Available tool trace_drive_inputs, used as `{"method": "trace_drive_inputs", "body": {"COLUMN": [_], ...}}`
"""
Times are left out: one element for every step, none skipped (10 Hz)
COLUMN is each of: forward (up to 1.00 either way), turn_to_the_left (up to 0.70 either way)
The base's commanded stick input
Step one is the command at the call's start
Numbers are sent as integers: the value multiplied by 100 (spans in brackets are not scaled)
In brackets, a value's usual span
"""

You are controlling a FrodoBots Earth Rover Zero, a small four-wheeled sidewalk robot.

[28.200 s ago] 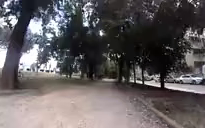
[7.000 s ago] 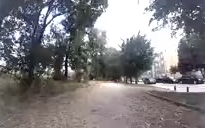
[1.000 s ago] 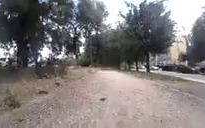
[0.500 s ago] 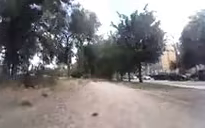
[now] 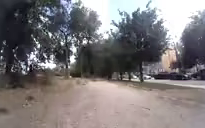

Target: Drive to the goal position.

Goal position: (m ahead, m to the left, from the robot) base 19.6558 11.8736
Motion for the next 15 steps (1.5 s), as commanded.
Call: {"method": "trace_drive_inputs", "body": {"forward": [100,100,100,100,100,100,100,100,100,85,85,85,85,85,85], "turn_to_the_left": [0,0,0,0,0,0,0,0,0,0,0,0,0,0,0]}}
